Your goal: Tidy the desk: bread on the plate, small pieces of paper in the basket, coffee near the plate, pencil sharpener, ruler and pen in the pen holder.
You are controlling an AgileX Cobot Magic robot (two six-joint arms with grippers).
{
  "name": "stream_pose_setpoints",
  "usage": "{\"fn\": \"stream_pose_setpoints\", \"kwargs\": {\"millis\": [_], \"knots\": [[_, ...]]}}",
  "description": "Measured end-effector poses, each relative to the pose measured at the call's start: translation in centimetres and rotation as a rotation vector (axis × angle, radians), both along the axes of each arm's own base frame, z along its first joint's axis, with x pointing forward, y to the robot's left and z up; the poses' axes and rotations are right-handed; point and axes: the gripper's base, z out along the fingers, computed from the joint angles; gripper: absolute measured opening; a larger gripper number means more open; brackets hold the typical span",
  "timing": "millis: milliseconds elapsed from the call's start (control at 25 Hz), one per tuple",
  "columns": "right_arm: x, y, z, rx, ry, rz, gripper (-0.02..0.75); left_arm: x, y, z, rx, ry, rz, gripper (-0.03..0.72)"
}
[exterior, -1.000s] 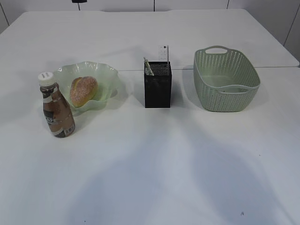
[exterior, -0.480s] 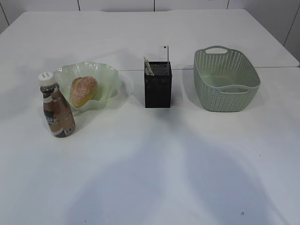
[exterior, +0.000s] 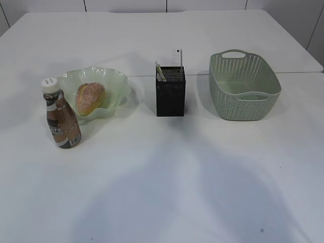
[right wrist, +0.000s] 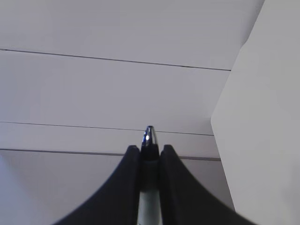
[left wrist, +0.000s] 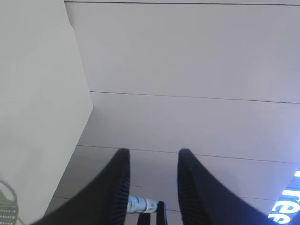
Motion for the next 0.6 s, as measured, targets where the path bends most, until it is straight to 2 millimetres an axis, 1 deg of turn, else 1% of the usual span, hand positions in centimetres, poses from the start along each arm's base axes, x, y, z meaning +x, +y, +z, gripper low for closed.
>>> {"fn": "stream_pose_setpoints", "kwargs": {"millis": [320, 600], "knots": [[0.0, 0.0, 0.0, -0.002, -0.001, 0.0, 0.101, 0.6, -0.6, -1.1, 0.007, 0.019, -0.029, 0.238], [0.0, 0.0, 0.0, -0.02, -0.008, -0.001, 0.101, 0.7, -0.9, -1.5, 0.008, 0.023, -0.052, 0.238]]}}
